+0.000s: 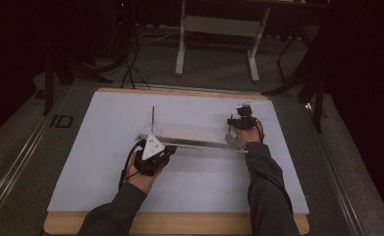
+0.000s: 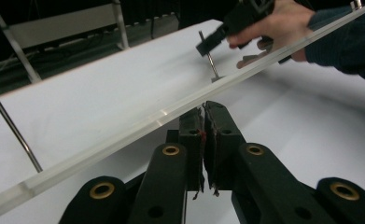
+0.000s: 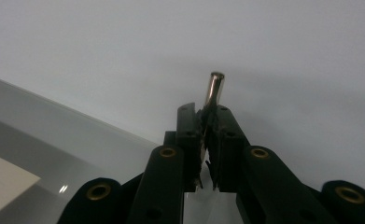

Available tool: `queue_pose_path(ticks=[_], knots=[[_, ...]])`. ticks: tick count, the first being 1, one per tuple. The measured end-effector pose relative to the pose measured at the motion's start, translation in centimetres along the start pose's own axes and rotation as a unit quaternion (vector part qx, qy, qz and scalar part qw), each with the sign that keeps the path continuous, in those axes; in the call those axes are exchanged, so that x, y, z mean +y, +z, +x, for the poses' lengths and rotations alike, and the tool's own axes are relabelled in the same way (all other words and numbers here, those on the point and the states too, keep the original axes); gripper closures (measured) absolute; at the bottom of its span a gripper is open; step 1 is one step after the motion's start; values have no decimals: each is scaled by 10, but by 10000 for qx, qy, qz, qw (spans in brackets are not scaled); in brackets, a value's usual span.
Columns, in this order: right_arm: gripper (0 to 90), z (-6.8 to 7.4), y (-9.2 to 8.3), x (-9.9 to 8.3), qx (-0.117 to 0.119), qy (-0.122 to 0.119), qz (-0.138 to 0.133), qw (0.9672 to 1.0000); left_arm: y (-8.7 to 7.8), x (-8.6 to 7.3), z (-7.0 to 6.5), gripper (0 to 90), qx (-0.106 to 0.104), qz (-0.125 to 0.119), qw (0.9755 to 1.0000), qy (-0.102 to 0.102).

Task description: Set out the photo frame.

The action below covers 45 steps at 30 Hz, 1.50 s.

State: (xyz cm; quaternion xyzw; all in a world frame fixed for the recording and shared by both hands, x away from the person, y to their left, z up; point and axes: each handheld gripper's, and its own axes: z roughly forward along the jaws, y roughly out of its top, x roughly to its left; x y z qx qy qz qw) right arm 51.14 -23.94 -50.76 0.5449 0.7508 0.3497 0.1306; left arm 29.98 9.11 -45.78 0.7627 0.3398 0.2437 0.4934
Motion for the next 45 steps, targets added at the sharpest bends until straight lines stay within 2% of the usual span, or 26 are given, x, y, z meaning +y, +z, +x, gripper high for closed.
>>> queue_pose_path(ticks=[4,11,18,22,26,30,37,45], knots=[[830,-2,1,-2,52,60,-13,10000,5,11,4,850,75,-2,9999,101],[818,-3,2,-3,81,97,10,9999,11,22,12,850,108,-36,9999,95],[783,-5,-4,-2,124,82,-93,9998,17,29,10,847,125,-11,9996,253],[751,-8,-12,1,213,97,-221,9995,20,35,12,844,137,-55,9996,233],[738,-10,-23,1,366,-46,-398,9985,22,39,14,840,129,-59,9996,243],[731,-14,-34,-1,392,-109,-539,9977,23,41,15,840,136,-67,9996,228],[713,-22,-48,-12,234,-370,-512,9977,25,45,18,840,160,-71,9995,249],[658,-26,-62,-31,379,-898,-472,9941,27,48,20,838,146,-102,9997,190]])
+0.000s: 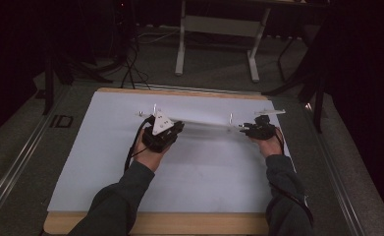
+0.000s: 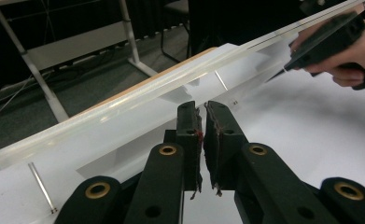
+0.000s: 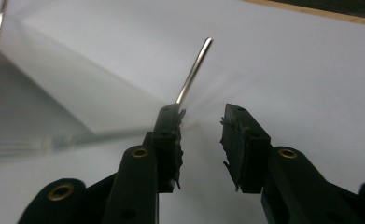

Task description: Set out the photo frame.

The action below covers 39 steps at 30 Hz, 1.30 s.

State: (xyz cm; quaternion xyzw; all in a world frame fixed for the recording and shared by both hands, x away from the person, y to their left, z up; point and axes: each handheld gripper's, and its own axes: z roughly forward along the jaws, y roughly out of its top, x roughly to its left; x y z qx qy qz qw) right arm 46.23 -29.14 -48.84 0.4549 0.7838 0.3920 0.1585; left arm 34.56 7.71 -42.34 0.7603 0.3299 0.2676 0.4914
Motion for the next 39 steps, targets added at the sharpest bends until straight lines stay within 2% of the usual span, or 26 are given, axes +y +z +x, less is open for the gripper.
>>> queue_pose_path(ticks=[5,6,7,11,15,17,21,24,25,28,33,36,38,39], knots=[[626,7,-4,-8,207,-331,16,9992,2,3,2,836,13,-4,10000,-21],[627,9,-4,-8,165,-404,-1,9990,2,4,2,835,5,-12,10000,-35],[631,10,-5,-9,139,-433,-19,9990,3,4,3,835,4,-16,10000,-32],[600,11,-4,-12,283,-500,58,9983,4,6,4,833,21,-20,10000,-21],[548,17,-4,-11,523,-621,-183,9965,5,7,5,830,22,-35,10000,-38],[531,23,-3,-9,567,-721,-309,9953,6,8,6,827,30,-32,10000,-40],[505,34,-4,-1,545,-804,-662,9931,7,9,8,818,55,-28,10000,-22],[499,41,-4,2,495,-947,-769,9913,8,10,10,809,73,-42,10000,-48],[493,43,-4,2,481,-954,-823,9909,8,11,12,801,90,-50,9999,-54],[468,43,-6,4,640,-863,-1002,9892,9,10,17,794,49,-45,10000,-68],[444,43,-7,7,696,-819,-1030,9889,6,6,26,747,32,-51,10000,-77],[361,43,-6,8,573,-744,-1021,9903,3,4,33,713,127,-49,9999,-102],[282,44,-6,10,379,-693,-1004,9918,1,3,38,706,176,-46,9997,-148],[273,44,-5,11,335,-671,-1010,9921,0,2,39,702,202,-37,9997,-136]])
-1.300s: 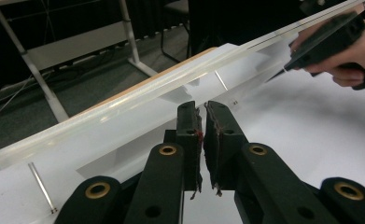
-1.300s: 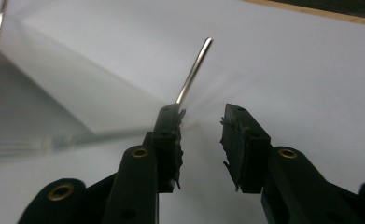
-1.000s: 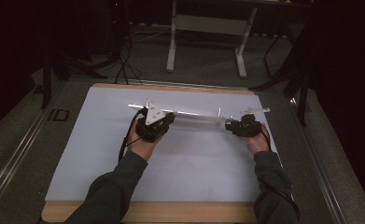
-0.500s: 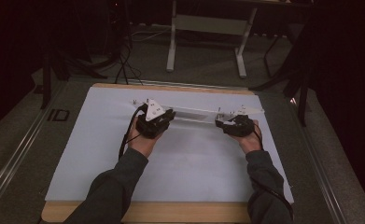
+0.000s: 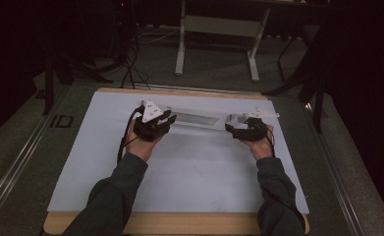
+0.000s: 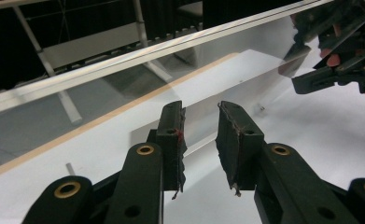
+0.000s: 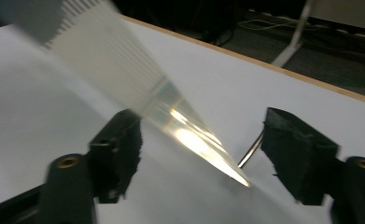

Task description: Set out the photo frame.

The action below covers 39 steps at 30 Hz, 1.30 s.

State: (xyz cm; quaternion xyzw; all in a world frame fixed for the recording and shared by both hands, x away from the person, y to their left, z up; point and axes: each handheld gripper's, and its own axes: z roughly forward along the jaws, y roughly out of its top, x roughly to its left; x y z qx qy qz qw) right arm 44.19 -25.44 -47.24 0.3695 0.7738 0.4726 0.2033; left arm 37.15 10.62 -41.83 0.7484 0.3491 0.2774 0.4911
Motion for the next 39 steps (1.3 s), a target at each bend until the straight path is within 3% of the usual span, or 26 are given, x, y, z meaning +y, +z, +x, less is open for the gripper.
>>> queue_pose_path(ticks=[6,9,13,15,17,18,21,24,27,31,36,39], knots=[[267,1,0,-1,77,-9,-108,9999,-2,-5,10,693,40,40,10000,-41],[208,0,0,-3,245,-143,3,9996,-1,-5,10,669,102,38,9999,-76],[184,0,-2,-8,251,-371,109,9989,-1,-5,11,663,132,49,9998,-110],[226,-1,-5,-10,242,-325,11,9992,0,-5,12,663,135,48,9998,-103],[280,-4,-10,-9,194,-126,-249,9994,0,-5,12,663,145,31,9998,-91],[312,-6,-12,-8,284,-24,-346,9990,0,-5,13,659,175,-7,9998,-78],[414,-4,-12,-5,417,-58,-367,9984,-1,-5,18,648,214,-86,9996,-162],[450,-5,-11,-3,474,95,-336,9983,-7,-11,23,618,386,-116,9990,-180],[457,-6,-11,-3,498,226,-349,9979,-19,-27,32,622,774,-226,9966,-177],[456,-7,-10,-3,509,292,-364,9976,-19,-43,55,572,1205,-237,9912,-496],[457,-8,-9,-4,536,345,-405,9971,-1,-46,74,438,1085,-118,9931,-430],[466,-9,-9,-5,585,392,-422,9966,20,-47,86,439,758,-39,9970,-179]])
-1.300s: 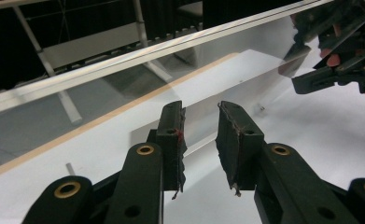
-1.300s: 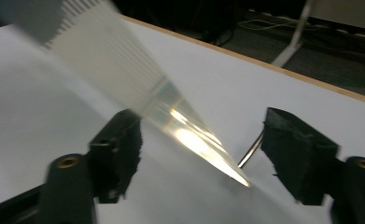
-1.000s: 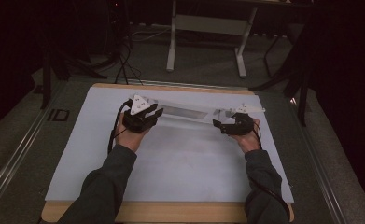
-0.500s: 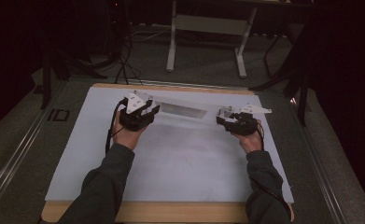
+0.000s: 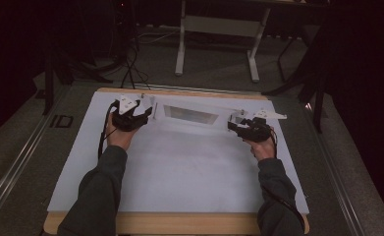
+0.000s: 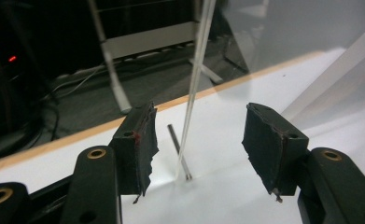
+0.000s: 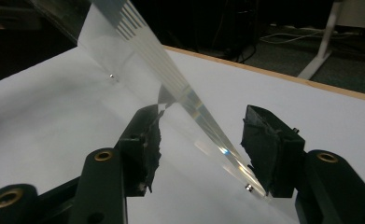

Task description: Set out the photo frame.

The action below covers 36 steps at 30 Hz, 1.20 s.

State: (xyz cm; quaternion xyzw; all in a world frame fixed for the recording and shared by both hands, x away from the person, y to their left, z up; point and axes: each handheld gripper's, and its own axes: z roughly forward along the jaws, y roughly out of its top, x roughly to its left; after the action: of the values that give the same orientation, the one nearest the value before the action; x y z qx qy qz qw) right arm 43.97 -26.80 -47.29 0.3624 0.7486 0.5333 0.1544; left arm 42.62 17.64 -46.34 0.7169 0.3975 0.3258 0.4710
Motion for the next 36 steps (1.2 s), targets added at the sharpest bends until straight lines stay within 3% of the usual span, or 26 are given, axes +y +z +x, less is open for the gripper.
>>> queue_pose_path(ticks=[2,4,7,14,16,18,19,20,21,26,27,28,30,32,33,36], knots=[[481,-1,0,0,28,2,-14,10000,9,-1,1,447,-239,61,9997,20],[506,-1,0,1,58,35,-32,10000,15,-3,0,449,-318,80,9995,7],[511,-2,1,1,43,49,-49,10000,19,-2,-1,437,-301,87,9995,-42],[518,-1,0,4,-13,-9,-10,10000,16,2,-4,448,-239,252,9994,69],[513,0,-6,7,90,55,-246,9996,13,3,-6,472,-210,289,9993,94],[513,0,-11,11,163,113,-382,9991,7,4,-4,516,-307,260,9992,20],[520,3,-14,21,-17,-45,-263,9996,4,5,-5,527,-317,257,9992,18],[520,3,-14,21,-17,-45,-263,9996,3,5,-5,527,-325,260,9991,-3],[523,2,-15,25,3,-21,-191,9998,-2,6,-4,548,-382,218,9990,-79],[525,2,-17,23,-65,167,-380,9991,-11,11,-5,595,-418,176,9988,-173],[535,2,-18,24,-56,188,-376,9991,-15,13,-4,605,-457,163,9984,-300],[535,2,-18,24,-56,188,-376,9991,-15,13,-4,626,-457,163,9984,-300],[607,-1,-20,25,22,439,-455,9980,-22,13,-1,640,-653,168,9955,-671],[617,-3,-20,23,59,627,-575,9964,-25,12,-1,653,-712,110,9944,-769],[617,-3,-20,23,99,672,-578,9960,-30,9,-5,653,-648,193,9946,-789],[608,1,-20,22,168,603,-540,9966,-39,-1,-7,654,-661,82,9940,-873]])
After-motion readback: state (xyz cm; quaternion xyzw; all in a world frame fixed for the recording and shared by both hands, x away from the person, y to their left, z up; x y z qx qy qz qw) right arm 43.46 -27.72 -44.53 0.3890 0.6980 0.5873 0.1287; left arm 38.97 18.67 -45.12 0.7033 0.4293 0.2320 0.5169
